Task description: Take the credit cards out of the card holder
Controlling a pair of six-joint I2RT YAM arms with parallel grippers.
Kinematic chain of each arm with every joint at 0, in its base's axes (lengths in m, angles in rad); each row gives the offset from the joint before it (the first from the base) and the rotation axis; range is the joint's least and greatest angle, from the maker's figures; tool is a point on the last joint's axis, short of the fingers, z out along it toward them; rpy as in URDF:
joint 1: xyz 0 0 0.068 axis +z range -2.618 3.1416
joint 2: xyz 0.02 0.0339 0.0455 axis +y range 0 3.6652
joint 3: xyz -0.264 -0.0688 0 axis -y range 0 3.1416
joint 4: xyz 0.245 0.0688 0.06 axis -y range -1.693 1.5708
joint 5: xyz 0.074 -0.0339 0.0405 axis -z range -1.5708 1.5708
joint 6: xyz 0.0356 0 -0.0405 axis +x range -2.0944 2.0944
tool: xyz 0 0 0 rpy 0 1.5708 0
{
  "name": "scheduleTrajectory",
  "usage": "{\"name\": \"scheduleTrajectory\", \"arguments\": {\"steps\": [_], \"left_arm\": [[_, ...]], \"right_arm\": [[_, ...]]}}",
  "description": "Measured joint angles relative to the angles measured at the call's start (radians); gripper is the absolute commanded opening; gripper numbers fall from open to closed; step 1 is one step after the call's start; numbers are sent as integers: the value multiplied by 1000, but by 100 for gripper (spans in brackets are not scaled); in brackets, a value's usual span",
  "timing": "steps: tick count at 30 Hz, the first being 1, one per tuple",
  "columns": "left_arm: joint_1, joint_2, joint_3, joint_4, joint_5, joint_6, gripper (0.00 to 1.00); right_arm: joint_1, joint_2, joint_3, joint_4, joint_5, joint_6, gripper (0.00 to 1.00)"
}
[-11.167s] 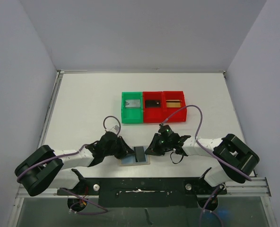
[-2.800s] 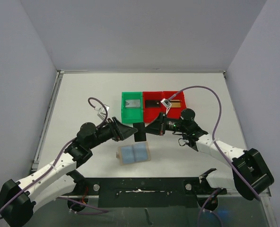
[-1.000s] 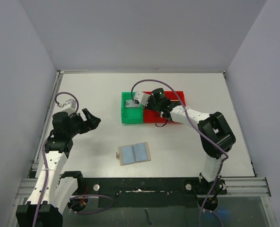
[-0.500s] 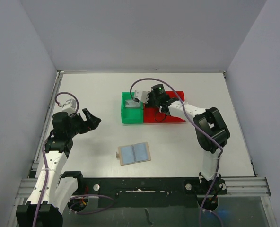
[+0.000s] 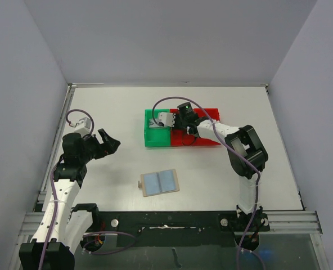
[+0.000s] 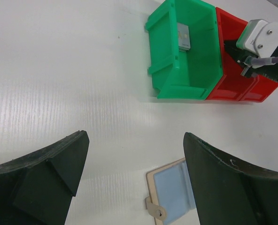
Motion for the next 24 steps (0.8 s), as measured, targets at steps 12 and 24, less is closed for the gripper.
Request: {"name": "scheduleTrajectory", "arguments": {"steps": [12,24], "left_arm": [[0,11,0,0,0,8,81],[0,21,0,0,14,10,81]], "right_arm": [[0,1,13,-38,4,-13,21],[0,54,55,-44,42,10,26]]}}
